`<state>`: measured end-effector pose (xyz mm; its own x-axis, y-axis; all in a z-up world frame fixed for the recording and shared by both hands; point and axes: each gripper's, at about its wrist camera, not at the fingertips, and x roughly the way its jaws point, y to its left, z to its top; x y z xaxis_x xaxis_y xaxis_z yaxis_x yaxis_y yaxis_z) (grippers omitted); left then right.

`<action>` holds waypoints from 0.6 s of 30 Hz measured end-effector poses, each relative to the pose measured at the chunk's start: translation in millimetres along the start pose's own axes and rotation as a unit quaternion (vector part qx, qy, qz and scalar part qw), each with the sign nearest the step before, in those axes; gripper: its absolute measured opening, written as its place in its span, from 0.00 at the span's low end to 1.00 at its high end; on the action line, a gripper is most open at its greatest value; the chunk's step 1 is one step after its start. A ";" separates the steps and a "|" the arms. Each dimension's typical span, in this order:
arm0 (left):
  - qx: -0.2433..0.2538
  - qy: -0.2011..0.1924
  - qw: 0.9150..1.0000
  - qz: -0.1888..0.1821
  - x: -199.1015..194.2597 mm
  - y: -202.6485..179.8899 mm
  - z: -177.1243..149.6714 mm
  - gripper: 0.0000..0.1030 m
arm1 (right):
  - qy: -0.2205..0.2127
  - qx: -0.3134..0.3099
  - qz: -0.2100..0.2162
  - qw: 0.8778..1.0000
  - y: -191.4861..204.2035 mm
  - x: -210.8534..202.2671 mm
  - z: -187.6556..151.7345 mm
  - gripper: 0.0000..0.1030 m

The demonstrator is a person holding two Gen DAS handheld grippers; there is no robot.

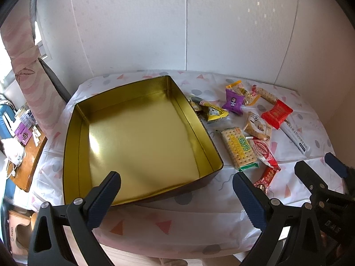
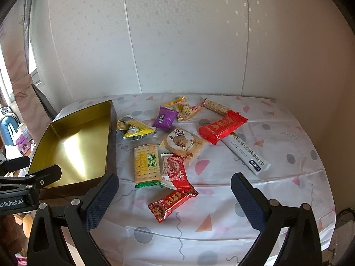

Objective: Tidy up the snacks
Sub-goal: 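Move both tools toward the snacks beside the gold tray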

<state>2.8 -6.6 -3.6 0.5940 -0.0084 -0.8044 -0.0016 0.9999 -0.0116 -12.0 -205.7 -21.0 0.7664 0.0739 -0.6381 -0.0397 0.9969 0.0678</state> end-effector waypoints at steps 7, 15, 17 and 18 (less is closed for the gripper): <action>0.004 0.002 1.000 0.003 3.5 -6.4 -0.6 0.98 | 0.006 0.001 0.001 1.000 -5.6 4.1 -0.2 1.00; 0.016 -0.002 1.000 0.017 6.6 -16.4 0.8 0.98 | 0.004 0.005 0.014 1.000 -18.9 5.0 1.6 1.00; 0.023 -0.004 0.999 0.025 7.7 -20.6 1.2 0.98 | 0.003 0.007 0.020 1.000 -23.5 5.2 1.9 1.00; 0.027 -0.003 0.999 0.029 8.7 -22.3 1.5 0.98 | 0.004 0.007 0.021 1.000 -26.1 6.0 1.7 1.00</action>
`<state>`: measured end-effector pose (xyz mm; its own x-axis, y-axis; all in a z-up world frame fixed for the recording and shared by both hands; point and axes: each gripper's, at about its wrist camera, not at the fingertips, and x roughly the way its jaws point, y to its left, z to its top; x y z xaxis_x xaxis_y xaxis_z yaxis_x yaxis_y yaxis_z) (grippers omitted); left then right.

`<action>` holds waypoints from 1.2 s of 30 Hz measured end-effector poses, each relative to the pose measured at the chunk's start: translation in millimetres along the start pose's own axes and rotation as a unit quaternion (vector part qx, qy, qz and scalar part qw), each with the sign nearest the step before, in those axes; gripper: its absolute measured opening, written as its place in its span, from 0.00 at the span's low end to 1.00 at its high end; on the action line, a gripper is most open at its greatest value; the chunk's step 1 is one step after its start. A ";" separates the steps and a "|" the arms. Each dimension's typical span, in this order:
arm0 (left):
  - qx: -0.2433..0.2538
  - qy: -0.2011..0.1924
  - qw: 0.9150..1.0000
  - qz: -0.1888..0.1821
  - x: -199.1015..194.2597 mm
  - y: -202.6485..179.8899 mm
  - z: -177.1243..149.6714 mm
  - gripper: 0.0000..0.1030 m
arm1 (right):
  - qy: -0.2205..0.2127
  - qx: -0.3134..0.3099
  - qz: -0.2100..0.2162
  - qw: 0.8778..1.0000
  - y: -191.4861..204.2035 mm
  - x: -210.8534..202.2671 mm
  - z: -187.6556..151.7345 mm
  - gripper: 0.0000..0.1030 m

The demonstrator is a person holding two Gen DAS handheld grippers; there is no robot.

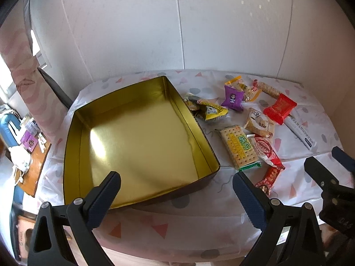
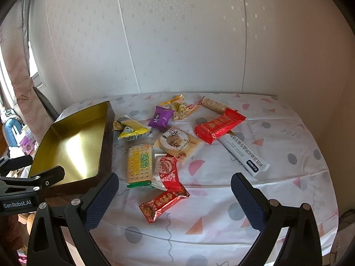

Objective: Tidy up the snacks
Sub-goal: 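Move both tools toward the snacks beside the gold tray, then grasp the white milk-bar stick with the right tool while the left tool grasps the small red candy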

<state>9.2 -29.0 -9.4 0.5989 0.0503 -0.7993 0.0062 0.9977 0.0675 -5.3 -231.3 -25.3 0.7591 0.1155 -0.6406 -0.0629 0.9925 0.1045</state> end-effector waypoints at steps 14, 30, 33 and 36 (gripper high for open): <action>0.074 0.014 0.997 -0.035 21.2 -48.0 -4.9 0.99 | 0.049 0.070 -0.070 0.994 -83.4 24.5 -7.2 1.00; 0.078 0.114 0.985 -0.101 39.9 -74.8 -18.4 0.95 | 0.120 -0.050 -0.041 0.991 -115.2 124.1 35.7 0.66; 0.079 0.121 0.984 -0.107 38.6 -73.5 -17.5 0.95 | 0.133 -0.065 -0.042 0.988 -114.0 140.5 37.0 0.66; 0.083 0.122 0.983 -0.107 42.1 -76.8 -16.8 0.95 | 0.146 -0.069 -0.036 0.986 -114.8 150.2 34.5 0.61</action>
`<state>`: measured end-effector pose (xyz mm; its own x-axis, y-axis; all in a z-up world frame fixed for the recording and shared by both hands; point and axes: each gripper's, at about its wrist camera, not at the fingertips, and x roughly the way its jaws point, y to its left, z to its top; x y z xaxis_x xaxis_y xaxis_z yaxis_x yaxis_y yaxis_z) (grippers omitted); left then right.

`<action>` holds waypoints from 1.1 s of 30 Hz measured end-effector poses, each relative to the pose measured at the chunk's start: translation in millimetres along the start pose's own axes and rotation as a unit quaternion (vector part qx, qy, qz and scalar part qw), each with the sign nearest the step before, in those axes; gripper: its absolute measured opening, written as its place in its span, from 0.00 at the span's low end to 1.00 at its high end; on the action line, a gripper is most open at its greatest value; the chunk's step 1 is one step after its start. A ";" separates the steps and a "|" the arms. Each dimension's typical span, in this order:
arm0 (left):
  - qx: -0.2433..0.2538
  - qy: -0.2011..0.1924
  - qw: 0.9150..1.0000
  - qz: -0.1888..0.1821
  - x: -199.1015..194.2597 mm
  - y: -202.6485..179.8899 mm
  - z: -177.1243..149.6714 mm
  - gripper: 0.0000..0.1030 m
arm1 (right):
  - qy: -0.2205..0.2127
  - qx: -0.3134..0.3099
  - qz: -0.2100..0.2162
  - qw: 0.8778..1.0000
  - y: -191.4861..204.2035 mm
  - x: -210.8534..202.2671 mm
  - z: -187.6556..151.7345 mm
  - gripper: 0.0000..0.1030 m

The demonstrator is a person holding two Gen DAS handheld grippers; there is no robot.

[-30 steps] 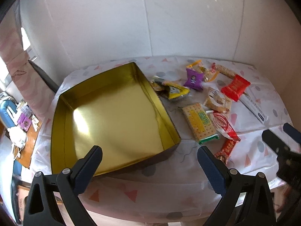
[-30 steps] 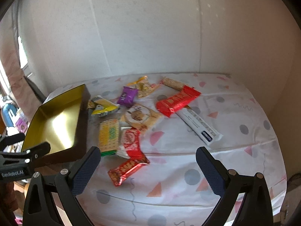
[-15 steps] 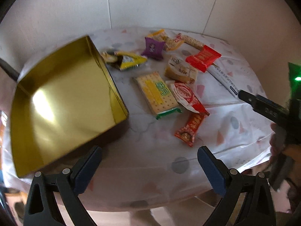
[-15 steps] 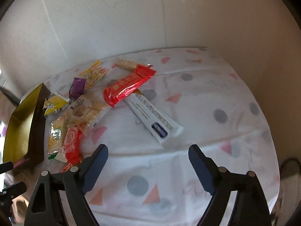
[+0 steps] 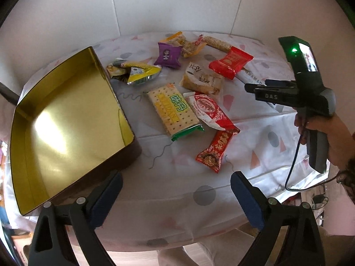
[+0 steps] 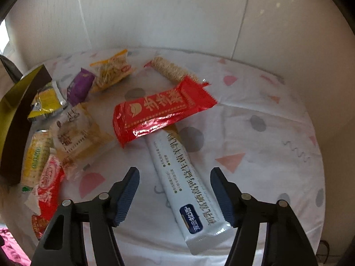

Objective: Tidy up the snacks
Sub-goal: 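Grasp the white milk-bar stick with the right tool while the left tool grasps the small red candy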

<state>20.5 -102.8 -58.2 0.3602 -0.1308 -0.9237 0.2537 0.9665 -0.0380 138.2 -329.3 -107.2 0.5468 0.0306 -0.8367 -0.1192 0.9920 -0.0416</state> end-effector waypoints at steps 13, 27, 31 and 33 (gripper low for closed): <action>0.063 0.009 0.998 -0.013 44.3 -36.2 17.3 0.76 | -0.002 0.045 0.063 0.997 -12.7 -16.4 -37.3 0.34; 0.098 0.011 0.995 -0.009 83.6 -65.1 31.1 0.64 | -0.003 0.063 0.088 0.994 -20.0 -29.0 -59.4 0.34; 0.100 0.010 0.995 -0.021 77.5 -67.2 32.1 0.23 | -0.005 0.054 0.083 0.995 -18.1 -28.6 -59.8 0.34; 0.097 0.015 0.994 -0.045 75.8 -67.8 31.1 0.22 | -0.002 0.057 0.079 0.995 -17.4 -28.0 -58.6 0.34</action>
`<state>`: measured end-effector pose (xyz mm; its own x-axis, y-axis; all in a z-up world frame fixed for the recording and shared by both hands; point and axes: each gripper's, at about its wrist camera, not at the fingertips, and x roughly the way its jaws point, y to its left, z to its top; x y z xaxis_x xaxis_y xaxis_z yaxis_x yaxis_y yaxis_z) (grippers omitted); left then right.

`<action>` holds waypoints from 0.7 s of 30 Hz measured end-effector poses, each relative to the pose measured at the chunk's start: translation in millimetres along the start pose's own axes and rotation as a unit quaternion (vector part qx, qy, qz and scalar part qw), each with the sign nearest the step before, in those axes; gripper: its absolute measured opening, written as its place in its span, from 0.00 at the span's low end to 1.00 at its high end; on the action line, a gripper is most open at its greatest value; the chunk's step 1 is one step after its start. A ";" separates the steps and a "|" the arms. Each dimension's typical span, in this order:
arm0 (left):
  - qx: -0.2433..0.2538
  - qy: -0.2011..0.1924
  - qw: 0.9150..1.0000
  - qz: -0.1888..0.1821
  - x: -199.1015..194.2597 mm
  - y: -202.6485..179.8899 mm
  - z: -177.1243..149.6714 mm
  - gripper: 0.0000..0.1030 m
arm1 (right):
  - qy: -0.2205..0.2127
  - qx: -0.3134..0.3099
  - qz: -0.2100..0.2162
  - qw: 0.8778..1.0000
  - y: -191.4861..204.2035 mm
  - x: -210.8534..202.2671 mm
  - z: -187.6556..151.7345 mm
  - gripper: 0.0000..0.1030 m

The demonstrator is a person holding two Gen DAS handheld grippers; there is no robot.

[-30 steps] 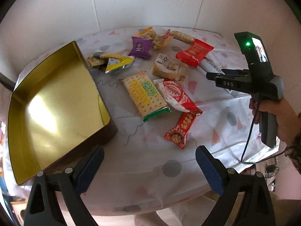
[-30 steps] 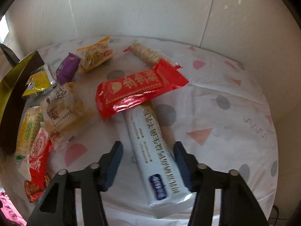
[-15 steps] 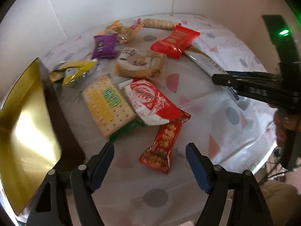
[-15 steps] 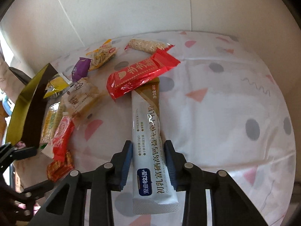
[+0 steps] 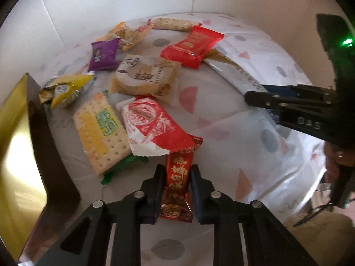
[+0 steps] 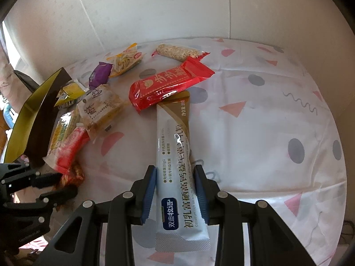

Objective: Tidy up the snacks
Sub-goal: 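Grasp the white milk-bar stick with the right tool while the left tool grasps the small red candy, then carry the red candy into the gold tray and open the left tool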

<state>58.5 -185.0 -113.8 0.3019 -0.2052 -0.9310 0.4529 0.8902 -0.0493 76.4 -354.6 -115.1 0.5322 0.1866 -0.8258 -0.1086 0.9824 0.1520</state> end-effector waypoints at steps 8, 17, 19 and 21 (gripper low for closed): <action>0.010 -0.014 0.997 -0.073 -28.0 21.7 -8.0 0.22 | -0.004 0.040 -0.030 0.999 6.3 0.6 -2.6 0.33; -0.010 -0.062 0.989 -0.131 -80.6 59.6 -17.8 0.22 | -0.002 0.078 -0.076 0.994 17.4 2.9 -3.2 0.33; -0.024 -0.074 0.989 -0.127 -88.8 71.9 -19.2 0.22 | -0.002 0.089 -0.077 0.993 18.2 2.7 -3.4 0.33; -0.040 -0.086 0.988 -0.121 -97.1 86.6 -18.7 0.22 | -0.003 0.098 -0.077 0.992 18.4 2.4 -3.9 0.33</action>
<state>52.7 -80.4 -34.4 0.3335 -0.4757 -0.8139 0.4635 0.8346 -0.2978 72.4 -336.0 -116.3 0.5344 0.0342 -0.8445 0.1390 0.9820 0.1277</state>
